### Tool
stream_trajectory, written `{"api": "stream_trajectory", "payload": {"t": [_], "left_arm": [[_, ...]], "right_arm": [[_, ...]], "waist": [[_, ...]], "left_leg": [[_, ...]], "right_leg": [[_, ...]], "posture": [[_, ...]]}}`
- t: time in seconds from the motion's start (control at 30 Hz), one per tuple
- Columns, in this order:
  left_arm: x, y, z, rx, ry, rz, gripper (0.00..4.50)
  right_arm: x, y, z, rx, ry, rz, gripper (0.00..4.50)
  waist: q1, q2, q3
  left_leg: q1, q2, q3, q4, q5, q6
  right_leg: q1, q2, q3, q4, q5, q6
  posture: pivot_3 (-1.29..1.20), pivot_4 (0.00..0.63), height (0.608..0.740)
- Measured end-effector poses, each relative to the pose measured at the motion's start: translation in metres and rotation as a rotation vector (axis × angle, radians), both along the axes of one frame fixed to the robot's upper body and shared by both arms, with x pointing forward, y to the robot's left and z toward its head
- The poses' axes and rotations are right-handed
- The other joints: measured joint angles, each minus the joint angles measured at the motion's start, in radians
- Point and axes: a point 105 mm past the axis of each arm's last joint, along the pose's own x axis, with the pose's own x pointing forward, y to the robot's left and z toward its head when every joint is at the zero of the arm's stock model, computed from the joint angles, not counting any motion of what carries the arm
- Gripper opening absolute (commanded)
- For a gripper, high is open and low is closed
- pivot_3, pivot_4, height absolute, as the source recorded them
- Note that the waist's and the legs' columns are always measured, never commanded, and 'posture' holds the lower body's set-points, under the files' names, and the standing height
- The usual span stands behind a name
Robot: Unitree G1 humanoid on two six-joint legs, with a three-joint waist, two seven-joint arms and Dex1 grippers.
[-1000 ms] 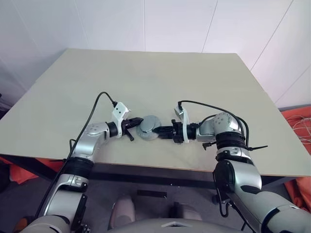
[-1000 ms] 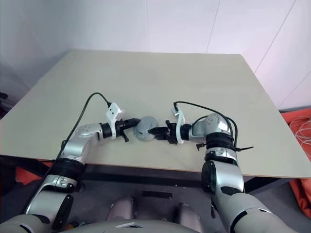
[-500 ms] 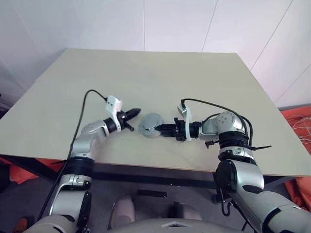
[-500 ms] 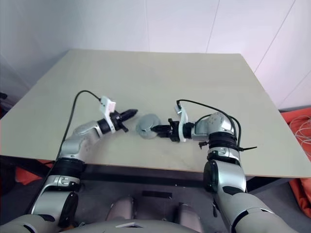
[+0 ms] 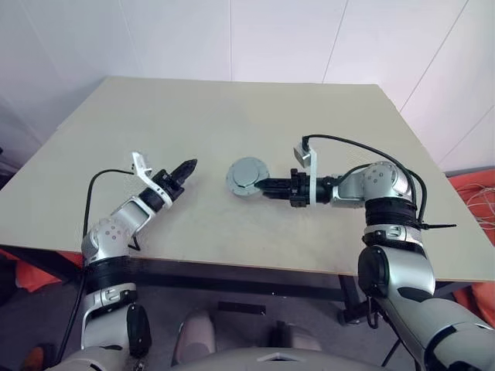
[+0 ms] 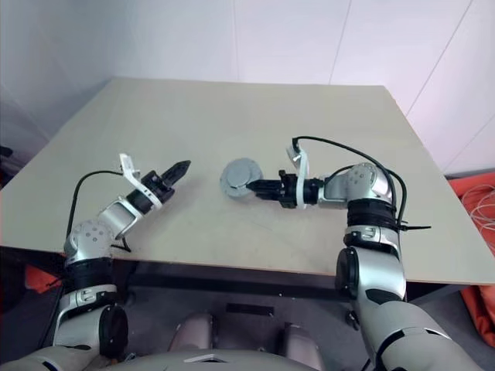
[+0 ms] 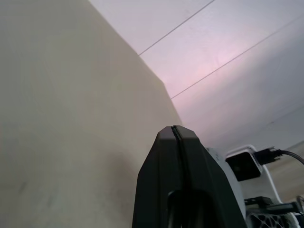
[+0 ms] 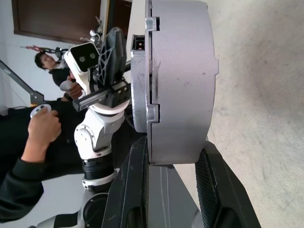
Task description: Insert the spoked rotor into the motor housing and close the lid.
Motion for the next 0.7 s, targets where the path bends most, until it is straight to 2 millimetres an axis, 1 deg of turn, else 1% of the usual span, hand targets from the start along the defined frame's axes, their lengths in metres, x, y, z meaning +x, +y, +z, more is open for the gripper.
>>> {"api": "stream_trajectory", "payload": {"t": [0.1, 0.2, 0.27, 0.3, 0.4, 0.47, 0.7], "left_arm": [[-0.008, -0.007, 0.003, -0.041, -0.007, -0.066, 1.45], [-0.014, -0.013, 0.0, -0.053, 0.011, -0.117, 2.48], [-0.016, -0.015, 0.003, -0.079, 0.006, -0.144, 3.1], [-0.018, -0.015, 0.004, -0.093, 0.002, -0.16, 3.49], [-0.02, -0.017, 0.007, -0.118, 0.003, -0.187, 4.38], [-0.023, -0.018, 0.009, -0.142, 0.005, -0.214, 4.5], [-0.03, -0.023, 0.008, -0.178, 0.046, -0.269, 4.5]], "right_arm": [[-0.002, 0.001, 0.003, 0.0, -0.012, 0.026, 1.11], [-0.004, 0.001, 0.006, 0.0, -0.024, 0.045, 1.11], [-0.004, 0.002, 0.009, 0.005, -0.03, 0.053, 1.11], [-0.004, 0.002, 0.011, 0.01, -0.035, 0.06, 1.11], [-0.004, 0.003, 0.018, 0.025, -0.05, 0.077, 1.11], [-0.005, 0.004, 0.022, 0.032, -0.06, 0.087, 1.11], [-0.008, 0.008, 0.033, 0.074, -0.084, 0.124, 1.11]], "waist": [[0.0, 0.0, 0.0], [0.0, 0.0, 0.0], [0.0, 0.0, 0.0], [0.0, 0.0, 0.0], [0.0, 0.0, 0.0], [0.0, 0.0, 0.0], [0.0, 0.0, 0.0]], "left_leg": [[0.0, 0.0, 0.0, 0.0, 0.0, 0.0], [0.0, 0.0, 0.0, 0.0, 0.0, 0.0], [0.0, 0.0, 0.0, 0.001, 0.0, 0.0], [0.0, 0.0, 0.0, 0.001, 0.0, 0.0], [0.0, 0.0, 0.0, 0.001, 0.0, 0.0], [0.0, 0.0, 0.0, 0.001, 0.0, 0.0], [0.0, 0.0, 0.0, 0.001, 0.0, 0.0]], "right_leg": [[0.0, 0.0, 0.0, 0.0, 0.0, 0.0], [0.0, 0.0, 0.0, 0.0, 0.0, 0.0], [0.0, 0.0, 0.0, 0.0, 0.0, 0.0], [0.0, 0.0, 0.0, 0.0, 0.0, 0.0], [0.0, 0.0, 0.0, 0.0, 0.0, 0.0], [0.0, 0.0, 0.0, 0.0, 0.0, 0.0], [0.0, 0.0, 0.0, 0.0, 0.0, 0.0]], "posture": [[0.0, 0.0, 0.74], [0.0, 0.0, 0.74], [0.0, 0.0, 0.74], [0.0, 0.0, 0.74], [0.0, 0.0, 0.74], [0.0, 0.0, 0.74], [0.0, 0.0, 0.74]]}}
